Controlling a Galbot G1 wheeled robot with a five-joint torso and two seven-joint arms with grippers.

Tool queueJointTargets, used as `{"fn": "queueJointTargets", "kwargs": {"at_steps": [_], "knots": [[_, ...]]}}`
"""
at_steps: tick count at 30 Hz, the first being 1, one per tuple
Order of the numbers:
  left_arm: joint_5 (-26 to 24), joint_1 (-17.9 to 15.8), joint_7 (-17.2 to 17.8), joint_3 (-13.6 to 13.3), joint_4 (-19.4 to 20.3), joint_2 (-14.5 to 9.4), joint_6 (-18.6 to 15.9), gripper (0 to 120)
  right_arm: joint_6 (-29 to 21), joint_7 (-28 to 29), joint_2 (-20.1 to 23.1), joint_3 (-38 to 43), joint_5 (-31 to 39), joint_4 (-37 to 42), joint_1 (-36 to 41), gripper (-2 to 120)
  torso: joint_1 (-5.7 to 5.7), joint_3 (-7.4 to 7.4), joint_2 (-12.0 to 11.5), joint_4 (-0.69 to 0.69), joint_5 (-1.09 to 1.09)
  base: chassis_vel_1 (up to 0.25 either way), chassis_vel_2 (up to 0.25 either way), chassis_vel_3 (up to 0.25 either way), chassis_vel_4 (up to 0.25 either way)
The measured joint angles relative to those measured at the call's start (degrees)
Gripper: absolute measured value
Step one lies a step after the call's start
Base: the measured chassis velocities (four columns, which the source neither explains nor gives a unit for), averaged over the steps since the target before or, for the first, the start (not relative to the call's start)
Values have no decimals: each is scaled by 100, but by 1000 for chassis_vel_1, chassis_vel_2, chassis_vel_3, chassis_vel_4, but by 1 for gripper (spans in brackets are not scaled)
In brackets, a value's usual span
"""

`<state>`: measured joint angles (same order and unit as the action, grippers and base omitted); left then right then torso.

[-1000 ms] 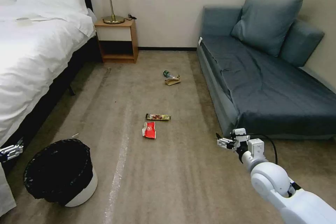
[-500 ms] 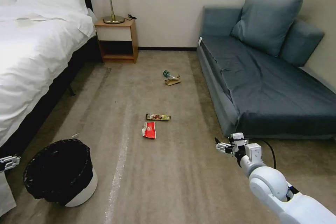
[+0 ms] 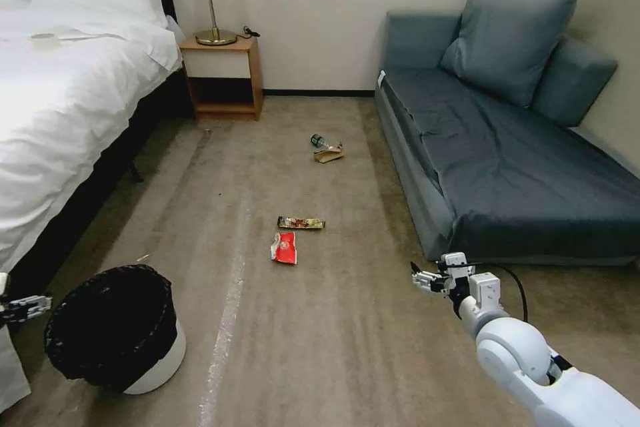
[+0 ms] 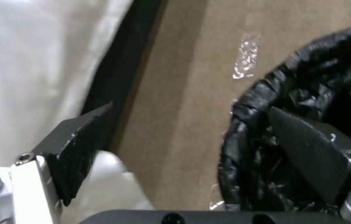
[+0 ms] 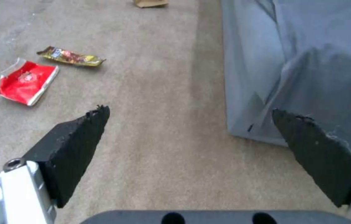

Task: Pick up the trash bin, then pick up the garbage on the floor and place it into the trash bin.

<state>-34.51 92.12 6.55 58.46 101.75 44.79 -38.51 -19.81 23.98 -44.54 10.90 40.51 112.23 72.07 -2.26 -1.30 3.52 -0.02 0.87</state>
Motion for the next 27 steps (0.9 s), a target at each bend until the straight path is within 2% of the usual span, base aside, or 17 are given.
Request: {"fn": "queueJointTargets", "kwargs": {"at_steps": [3,5,10,27], "knots": [[79,-77,-28,-117,-77,39,5,100,0,19,0,2,4,5,12,100,0,0,0,0,0,0,0,0,0],[208,-282,-63,-354,-267,127,35,100,0,48,2,7,7,40,40,100,0,0,0,1,0,0,0,0,0],[310,-530,-70,-611,-455,215,51,99,-2,100,21,30,44,67,43,100,0,0,0,0,1,0,0,0,0],[674,-926,-199,-924,-1040,436,225,99,71,115,-108,-124,-30,-162,-6,100,0,0,0,0,0,0,0,0,0]]}}
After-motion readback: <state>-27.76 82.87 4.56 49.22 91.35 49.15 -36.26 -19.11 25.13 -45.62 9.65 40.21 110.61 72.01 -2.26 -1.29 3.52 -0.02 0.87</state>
